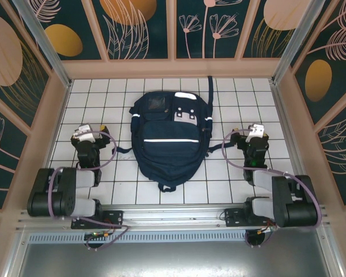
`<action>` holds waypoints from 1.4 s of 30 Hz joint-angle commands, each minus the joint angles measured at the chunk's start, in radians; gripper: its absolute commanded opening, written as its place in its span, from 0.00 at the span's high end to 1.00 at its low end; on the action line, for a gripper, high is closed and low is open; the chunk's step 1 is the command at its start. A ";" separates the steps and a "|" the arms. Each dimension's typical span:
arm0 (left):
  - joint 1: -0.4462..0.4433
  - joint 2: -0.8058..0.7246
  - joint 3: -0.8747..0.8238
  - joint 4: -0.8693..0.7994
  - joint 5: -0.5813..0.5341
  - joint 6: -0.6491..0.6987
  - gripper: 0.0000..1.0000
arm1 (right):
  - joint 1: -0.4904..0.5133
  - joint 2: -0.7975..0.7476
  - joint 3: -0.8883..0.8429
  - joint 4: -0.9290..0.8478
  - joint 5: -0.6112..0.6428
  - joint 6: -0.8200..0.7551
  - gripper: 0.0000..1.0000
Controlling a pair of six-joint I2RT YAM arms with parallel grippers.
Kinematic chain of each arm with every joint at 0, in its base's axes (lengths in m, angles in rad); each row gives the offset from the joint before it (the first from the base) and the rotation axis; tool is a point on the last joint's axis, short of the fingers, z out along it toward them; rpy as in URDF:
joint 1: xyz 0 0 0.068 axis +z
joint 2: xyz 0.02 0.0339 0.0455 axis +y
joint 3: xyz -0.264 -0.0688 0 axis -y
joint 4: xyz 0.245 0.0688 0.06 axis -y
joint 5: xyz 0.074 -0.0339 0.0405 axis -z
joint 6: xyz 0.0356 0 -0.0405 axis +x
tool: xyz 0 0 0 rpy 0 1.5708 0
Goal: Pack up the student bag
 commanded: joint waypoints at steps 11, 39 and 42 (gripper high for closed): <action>0.006 0.074 0.091 0.023 0.202 0.065 0.01 | -0.094 0.264 0.062 0.336 -0.215 0.038 0.01; 0.006 0.069 0.081 0.037 0.199 0.064 0.01 | -0.082 0.267 0.058 0.342 -0.190 0.031 0.01; 0.005 0.069 0.082 0.036 0.199 0.066 0.01 | -0.082 0.267 0.059 0.342 -0.190 0.031 0.01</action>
